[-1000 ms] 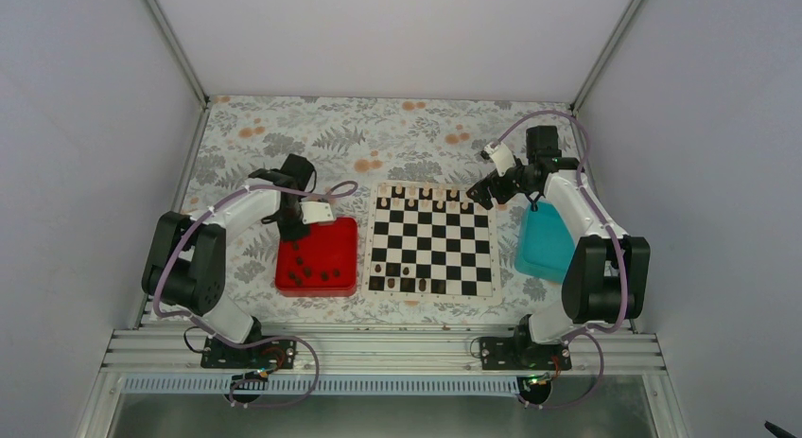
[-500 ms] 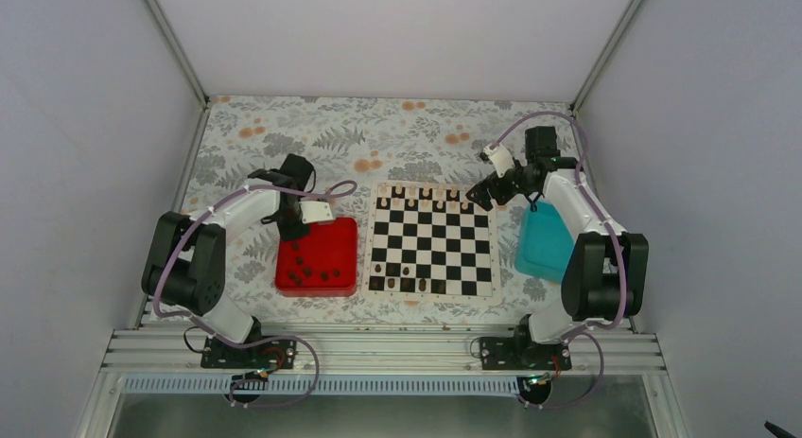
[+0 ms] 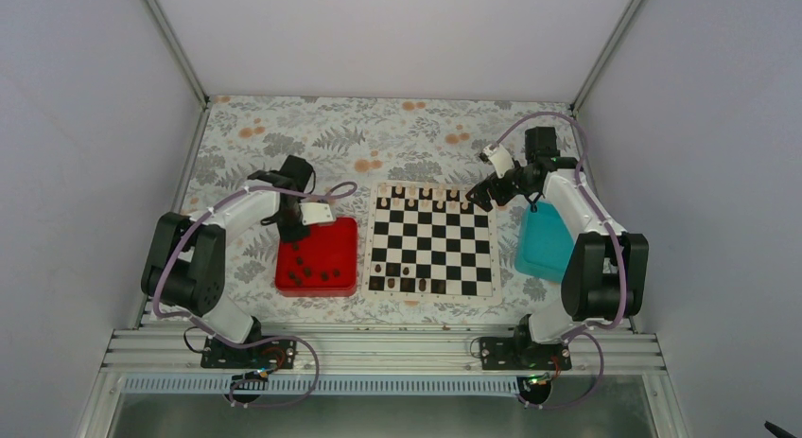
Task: Set up the chess pieces on the board
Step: Pick up the chess piece from the storage box.
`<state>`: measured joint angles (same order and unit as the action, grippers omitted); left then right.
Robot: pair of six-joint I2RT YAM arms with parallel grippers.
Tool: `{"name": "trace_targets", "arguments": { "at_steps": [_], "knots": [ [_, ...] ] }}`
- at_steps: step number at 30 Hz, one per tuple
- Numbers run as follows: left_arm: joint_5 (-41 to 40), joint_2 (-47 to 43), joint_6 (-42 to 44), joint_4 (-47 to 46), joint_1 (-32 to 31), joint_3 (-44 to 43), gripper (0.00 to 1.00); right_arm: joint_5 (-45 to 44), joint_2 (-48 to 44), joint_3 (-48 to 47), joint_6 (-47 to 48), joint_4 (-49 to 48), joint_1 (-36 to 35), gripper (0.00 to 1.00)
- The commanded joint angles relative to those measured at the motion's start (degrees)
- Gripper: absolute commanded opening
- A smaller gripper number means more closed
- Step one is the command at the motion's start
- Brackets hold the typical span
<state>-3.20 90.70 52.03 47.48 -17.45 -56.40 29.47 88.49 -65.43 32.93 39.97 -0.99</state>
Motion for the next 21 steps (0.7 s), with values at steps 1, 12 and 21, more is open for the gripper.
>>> {"name": "trace_targets", "arguments": {
  "at_steps": [1,12,21],
  "knots": [
    [1.33,1.00,-0.30,-1.45,0.23,0.77,0.28,1.80,0.59,-1.54,0.70,0.38,0.42,1.00],
    [2.78,3.01,-0.35,-2.05,0.07,-0.10,0.28,1.97,0.89,-1.64,0.77,0.65,0.43,1.00],
    [1.58,3.73,-0.43,-1.95,0.09,0.46,0.19,2.00,0.95,-1.63,0.91,0.70,0.42,1.00]
  ]
}}
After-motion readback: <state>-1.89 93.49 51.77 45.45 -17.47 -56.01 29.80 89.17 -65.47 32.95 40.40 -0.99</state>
